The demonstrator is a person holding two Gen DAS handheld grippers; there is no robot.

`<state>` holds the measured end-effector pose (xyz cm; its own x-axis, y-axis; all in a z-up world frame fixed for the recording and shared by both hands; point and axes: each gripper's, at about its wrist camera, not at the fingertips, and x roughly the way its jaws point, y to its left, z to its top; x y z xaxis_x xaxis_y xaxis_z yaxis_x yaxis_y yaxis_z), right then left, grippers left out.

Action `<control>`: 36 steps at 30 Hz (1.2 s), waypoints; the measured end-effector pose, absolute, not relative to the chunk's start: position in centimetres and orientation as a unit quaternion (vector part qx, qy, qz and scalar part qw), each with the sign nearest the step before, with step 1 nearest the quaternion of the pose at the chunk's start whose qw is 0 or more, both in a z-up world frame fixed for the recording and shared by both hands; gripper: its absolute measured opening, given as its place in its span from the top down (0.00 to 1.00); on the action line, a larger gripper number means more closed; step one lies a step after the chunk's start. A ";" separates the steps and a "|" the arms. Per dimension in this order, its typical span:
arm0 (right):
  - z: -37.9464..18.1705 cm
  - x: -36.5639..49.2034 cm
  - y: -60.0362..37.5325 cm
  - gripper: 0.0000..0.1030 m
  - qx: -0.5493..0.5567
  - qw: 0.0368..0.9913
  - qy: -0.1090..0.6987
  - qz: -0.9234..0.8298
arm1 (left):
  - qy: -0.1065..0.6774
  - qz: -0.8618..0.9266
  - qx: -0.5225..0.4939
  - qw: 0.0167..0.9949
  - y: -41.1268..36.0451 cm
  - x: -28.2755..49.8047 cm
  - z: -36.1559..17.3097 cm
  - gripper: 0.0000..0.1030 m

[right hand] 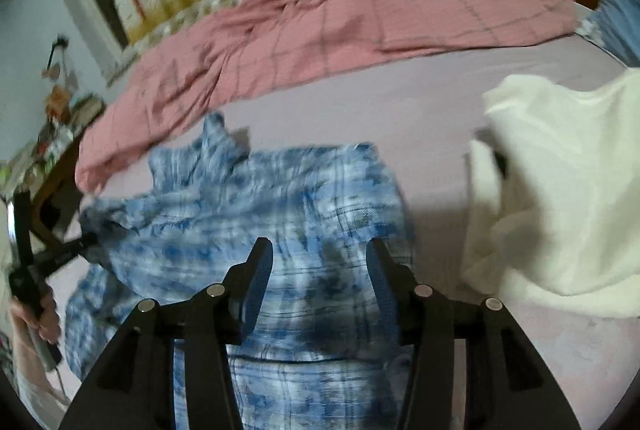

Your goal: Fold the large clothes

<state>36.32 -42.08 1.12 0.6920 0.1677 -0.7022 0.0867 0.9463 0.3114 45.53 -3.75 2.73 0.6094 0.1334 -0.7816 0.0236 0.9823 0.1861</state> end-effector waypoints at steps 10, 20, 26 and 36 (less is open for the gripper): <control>-3.7 40.1 -39.0 0.50 0.093 0.870 0.484 -0.001 | 0.472 0.066 0.090 0.875 -1.7 46.8 -2.9 0.92; -1.5 38.1 -34.5 0.35 0.064 0.879 0.457 0.119 | 0.453 0.054 0.074 0.887 -0.5 46.8 -3.6 0.62; -4.0 39.2 -30.4 0.33 0.011 0.857 0.502 0.117 | 0.378 0.038 0.041 0.924 -0.3 45.9 -1.1 0.38; -1.9 38.6 -29.4 0.29 -0.027 0.900 0.433 0.040 | 0.428 0.052 -0.019 0.902 0.2 49.6 -4.8 0.34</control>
